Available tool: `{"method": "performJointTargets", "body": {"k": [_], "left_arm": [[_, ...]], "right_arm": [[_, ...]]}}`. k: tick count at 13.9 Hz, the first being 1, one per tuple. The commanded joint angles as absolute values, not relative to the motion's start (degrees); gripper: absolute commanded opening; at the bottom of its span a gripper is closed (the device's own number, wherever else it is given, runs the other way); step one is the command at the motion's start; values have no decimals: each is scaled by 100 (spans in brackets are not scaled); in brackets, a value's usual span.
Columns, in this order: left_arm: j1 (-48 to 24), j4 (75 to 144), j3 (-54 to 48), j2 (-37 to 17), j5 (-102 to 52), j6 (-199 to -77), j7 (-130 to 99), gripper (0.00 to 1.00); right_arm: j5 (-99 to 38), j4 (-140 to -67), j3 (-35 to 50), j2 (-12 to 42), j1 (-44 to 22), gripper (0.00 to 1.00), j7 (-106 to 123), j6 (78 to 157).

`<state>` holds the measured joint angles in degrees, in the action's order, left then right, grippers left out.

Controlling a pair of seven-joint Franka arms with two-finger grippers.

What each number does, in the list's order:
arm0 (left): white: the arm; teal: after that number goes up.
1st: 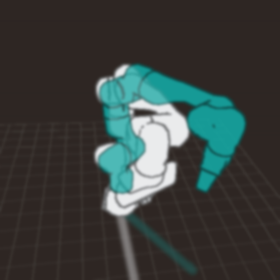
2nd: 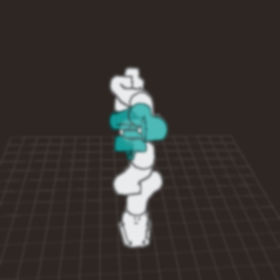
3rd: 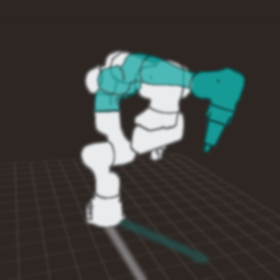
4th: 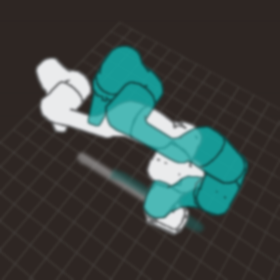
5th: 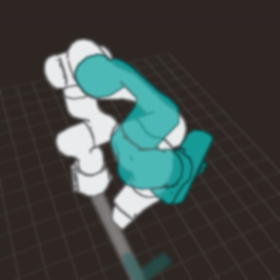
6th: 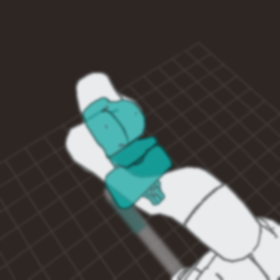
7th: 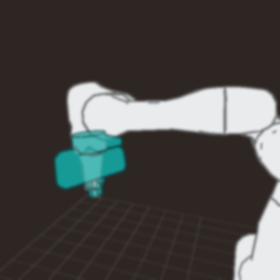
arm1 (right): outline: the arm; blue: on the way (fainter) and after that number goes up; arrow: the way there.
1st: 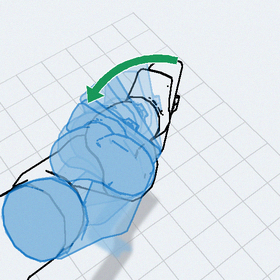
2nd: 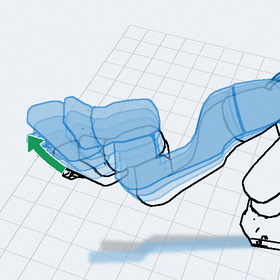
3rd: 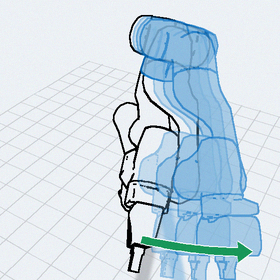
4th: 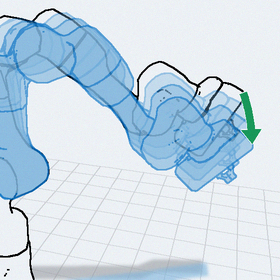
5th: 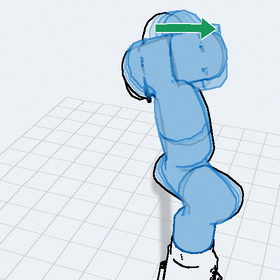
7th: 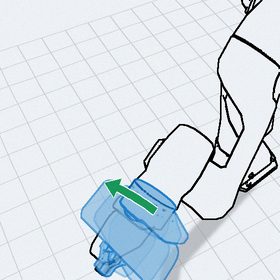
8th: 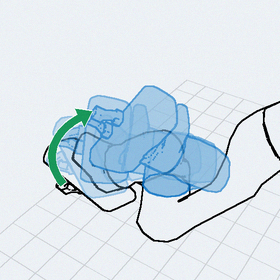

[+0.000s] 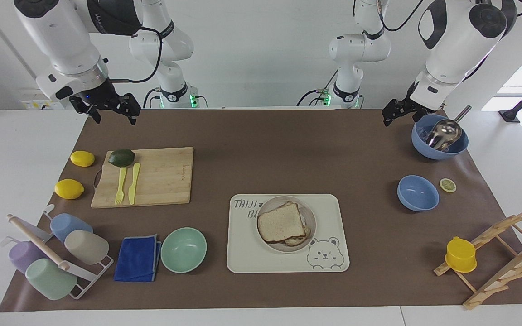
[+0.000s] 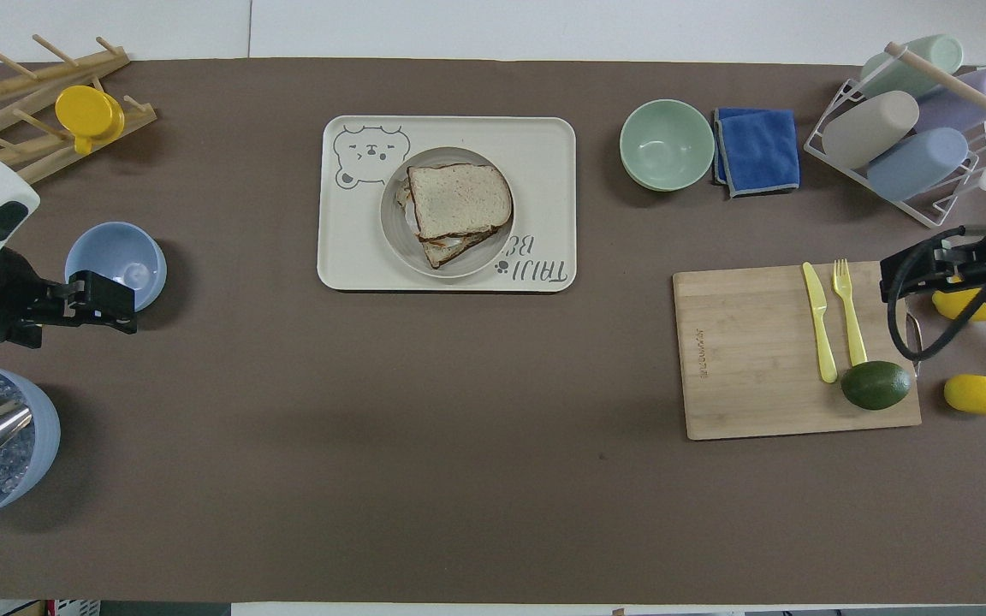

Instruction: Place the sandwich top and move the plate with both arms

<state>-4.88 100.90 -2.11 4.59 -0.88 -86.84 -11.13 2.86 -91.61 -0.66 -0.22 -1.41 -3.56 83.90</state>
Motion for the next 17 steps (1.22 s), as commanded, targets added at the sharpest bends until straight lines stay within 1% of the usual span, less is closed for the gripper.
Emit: {"method": "performJointTargets", "body": {"k": [1,5,17], "left_arm": [[-291,10065,-298,572,-9,-8675,-950,100],[-27,9984,-501,554,-131,-8604,-853,100],[-18,10020,-483,571,-220,-8842,-773,100]], "right_arm": [[167,-9105,-44,17,-88,100,-202,8438],[167,-9105,-35,9,-88,100,-202,8455],[184,-9105,-26,0,-88,100,-246,8481]]}}
